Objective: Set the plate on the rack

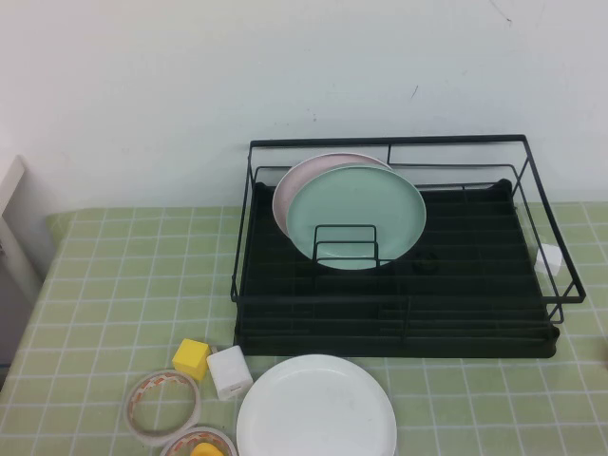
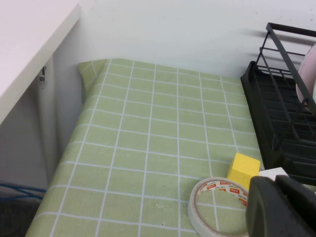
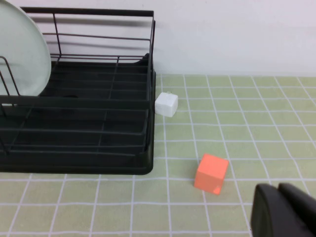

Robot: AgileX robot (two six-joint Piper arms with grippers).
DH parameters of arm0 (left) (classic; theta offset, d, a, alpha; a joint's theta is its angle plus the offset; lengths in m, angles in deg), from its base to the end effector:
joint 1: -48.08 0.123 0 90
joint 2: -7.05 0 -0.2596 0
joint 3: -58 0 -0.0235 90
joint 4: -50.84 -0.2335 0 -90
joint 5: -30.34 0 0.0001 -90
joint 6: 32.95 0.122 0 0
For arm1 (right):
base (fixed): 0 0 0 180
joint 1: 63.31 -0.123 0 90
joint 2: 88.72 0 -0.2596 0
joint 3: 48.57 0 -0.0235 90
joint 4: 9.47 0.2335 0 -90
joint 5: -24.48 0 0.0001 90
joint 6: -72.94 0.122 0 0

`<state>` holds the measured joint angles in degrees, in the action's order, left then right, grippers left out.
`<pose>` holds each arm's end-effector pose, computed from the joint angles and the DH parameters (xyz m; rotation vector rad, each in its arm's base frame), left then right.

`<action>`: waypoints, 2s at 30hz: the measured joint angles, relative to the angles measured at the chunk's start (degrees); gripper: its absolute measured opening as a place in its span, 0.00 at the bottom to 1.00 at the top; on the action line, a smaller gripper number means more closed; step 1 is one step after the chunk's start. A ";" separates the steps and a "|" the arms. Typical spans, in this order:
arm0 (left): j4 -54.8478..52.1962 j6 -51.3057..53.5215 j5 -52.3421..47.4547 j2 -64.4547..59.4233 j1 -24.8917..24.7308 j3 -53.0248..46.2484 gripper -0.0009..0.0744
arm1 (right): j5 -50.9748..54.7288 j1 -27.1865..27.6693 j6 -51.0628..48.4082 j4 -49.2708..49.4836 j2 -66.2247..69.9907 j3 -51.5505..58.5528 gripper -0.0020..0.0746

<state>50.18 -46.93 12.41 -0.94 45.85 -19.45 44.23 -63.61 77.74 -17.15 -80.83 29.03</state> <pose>0.0924 -0.0032 0.1728 -0.1777 1.7994 -0.1905 0.0915 -0.0050 0.1686 -0.0120 1.8341 -0.0676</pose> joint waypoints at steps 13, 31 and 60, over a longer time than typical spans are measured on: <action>0.00 0.00 0.00 0.00 0.00 0.00 0.01 | -0.85 0.00 0.00 0.00 0.00 0.10 0.04; 41.56 -6.15 10.46 0.10 0.00 -0.11 0.01 | -2.78 0.00 0.00 19.60 0.00 0.30 0.04; 28.96 11.41 -12.97 -25.94 0.00 21.30 0.01 | -4.25 0.00 -15.16 54.09 0.00 0.35 0.04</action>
<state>79.13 -35.52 -0.56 -26.88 45.85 1.85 39.98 -63.61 62.58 36.95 -80.83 29.38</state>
